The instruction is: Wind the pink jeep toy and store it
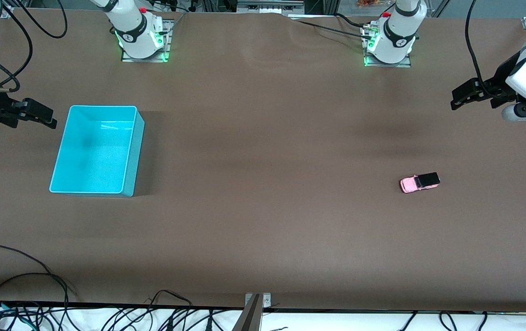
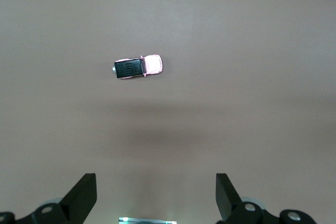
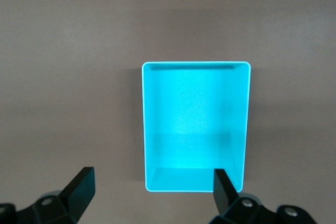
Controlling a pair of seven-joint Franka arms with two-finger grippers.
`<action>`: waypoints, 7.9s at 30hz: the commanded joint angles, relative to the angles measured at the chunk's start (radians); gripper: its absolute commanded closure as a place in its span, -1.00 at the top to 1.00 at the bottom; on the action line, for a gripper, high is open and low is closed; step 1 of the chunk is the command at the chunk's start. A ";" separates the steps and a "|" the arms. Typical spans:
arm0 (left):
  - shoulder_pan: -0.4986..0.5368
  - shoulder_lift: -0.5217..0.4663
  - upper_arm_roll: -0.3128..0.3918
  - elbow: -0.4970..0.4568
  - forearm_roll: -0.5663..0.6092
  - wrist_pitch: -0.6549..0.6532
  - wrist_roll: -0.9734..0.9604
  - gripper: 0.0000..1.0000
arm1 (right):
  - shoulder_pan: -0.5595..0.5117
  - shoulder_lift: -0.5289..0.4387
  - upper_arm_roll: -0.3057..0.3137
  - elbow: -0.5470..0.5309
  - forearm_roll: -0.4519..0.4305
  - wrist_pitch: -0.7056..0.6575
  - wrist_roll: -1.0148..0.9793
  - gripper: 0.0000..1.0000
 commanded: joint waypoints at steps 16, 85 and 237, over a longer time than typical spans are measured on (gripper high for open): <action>0.026 0.096 0.003 0.035 -0.023 -0.005 0.242 1.00 | -0.002 0.002 -0.001 0.012 -0.006 -0.014 -0.010 1.00; 0.170 0.509 0.002 -0.480 0.145 1.101 1.535 1.00 | -0.004 0.002 -0.001 0.012 -0.006 -0.017 -0.010 1.00; 0.487 0.323 -0.324 -0.044 0.131 0.242 1.241 1.00 | -0.002 0.002 -0.001 0.012 -0.006 -0.016 -0.010 1.00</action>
